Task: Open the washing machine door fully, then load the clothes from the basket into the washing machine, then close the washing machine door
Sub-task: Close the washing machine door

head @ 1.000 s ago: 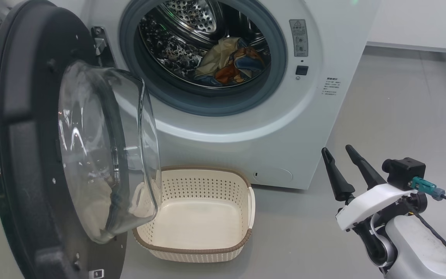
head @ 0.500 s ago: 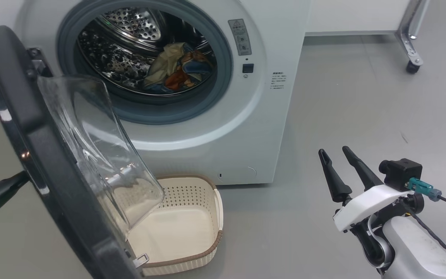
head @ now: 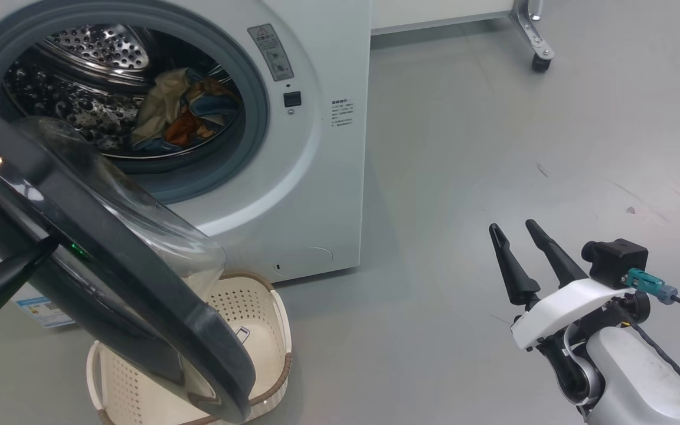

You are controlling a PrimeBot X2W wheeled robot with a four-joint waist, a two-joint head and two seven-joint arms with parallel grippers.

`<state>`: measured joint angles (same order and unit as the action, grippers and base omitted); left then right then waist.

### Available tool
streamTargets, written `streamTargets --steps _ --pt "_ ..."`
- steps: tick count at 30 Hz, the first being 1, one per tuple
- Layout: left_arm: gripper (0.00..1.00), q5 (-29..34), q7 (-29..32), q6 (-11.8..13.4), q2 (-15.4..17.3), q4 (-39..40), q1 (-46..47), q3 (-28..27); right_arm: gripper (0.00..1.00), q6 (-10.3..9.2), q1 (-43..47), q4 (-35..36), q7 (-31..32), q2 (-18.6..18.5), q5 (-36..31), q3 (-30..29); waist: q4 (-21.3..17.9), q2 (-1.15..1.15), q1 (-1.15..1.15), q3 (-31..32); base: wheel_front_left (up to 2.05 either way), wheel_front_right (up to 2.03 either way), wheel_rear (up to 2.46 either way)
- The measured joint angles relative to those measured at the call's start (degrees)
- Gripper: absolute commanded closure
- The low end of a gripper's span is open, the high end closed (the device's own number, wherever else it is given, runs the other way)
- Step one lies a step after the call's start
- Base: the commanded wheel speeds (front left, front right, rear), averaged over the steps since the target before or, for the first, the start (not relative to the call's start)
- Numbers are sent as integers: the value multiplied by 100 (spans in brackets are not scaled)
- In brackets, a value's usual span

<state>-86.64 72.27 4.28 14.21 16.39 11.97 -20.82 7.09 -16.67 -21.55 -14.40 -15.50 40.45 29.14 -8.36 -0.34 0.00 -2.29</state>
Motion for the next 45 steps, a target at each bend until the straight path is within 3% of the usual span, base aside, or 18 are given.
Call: streamTargets --steps 13,34,35,37,38,45 --pt "100 369 -380 -1 -212 0 268 263 0 0 -4 13 0 -36 1 -221 -505 0 0 -180 0 0 0" --pt "100 453 -532 -85 -338 -104 432 483 0 0 2 76 0 -45 -1 -425 -169 0 0 -203 0 0 0" --pt "82 460 -534 -91 -338 -104 432 477 0 0 2 77 0 -45 -1 -428 -143 0 0 -201 0 0 0" --pt "36 488 -580 -136 -331 -105 431 463 0 0 3 79 0 -44 -2 -439 -88 0 0 -198 0 0 0" --pt "0 523 -580 -146 -326 -105 430 461 0 0 3 80 0 -43 -2 -448 -61 0 0 -196 0 0 0" --pt "0 805 -757 -301 -311 -151 409 361 0 0 8 100 0 -34 -10 -472 135 0 0 -181 0 0 0"
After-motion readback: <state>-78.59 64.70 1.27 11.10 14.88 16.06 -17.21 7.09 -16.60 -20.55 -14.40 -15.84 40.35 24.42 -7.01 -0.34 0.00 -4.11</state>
